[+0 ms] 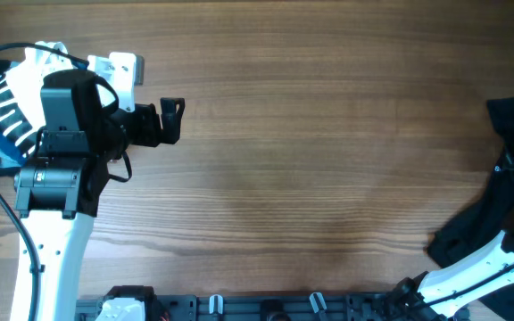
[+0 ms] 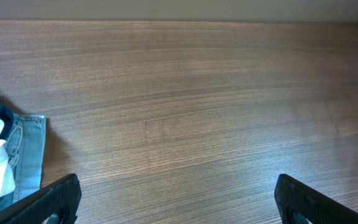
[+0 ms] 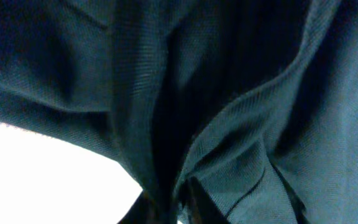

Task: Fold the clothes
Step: 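Reach the right gripper to the black t-shirt at the right edge and grasp it, then drag the black t-shirt leftward with the right gripper toward the left gripper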

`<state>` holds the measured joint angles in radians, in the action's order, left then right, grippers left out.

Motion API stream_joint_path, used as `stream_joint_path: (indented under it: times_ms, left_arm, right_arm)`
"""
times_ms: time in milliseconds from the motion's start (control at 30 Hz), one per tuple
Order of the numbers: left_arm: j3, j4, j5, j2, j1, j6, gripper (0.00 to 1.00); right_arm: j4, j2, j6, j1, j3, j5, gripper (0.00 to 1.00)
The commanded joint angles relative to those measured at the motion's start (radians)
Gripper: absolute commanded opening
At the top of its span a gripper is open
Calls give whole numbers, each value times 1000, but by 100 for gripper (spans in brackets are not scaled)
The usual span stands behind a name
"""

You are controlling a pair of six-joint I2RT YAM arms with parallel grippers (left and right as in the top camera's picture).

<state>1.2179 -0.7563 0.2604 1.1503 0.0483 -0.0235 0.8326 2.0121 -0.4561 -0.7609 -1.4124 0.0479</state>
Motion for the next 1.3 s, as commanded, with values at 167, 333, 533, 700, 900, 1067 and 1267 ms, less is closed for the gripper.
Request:
stream_joint_path:
  times_ms: [167, 333, 533, 700, 900, 1067, 1267]
  left_arm:
    - [21, 23, 20, -3, 6, 9, 100]
    - [21, 37, 20, -3, 6, 10, 100]
    - [21, 38, 20, -3, 6, 10, 100]
    - [21, 37, 19, -5, 6, 9, 100]
    - [21, 54, 20, -6, 6, 9, 100]
    - [21, 67, 35, 29, 53, 1, 100]
    - [21, 71, -8, 216, 181, -51, 100]
  right_arm:
    - [-19, -277, 216, 91, -95, -362, 4]
    - [-32, -467, 241, 283, -95, -439, 4]
    - [-18, -508, 242, 718, -86, -438, 4]
    - [-13, -446, 189, 1098, -69, -256, 13]
    - [0, -460, 79, 1240, -81, 111, 51]
    - [15, -537, 13, 1127, -82, 108, 60]
    - [37, -615, 8, 980, -82, 10, 65]
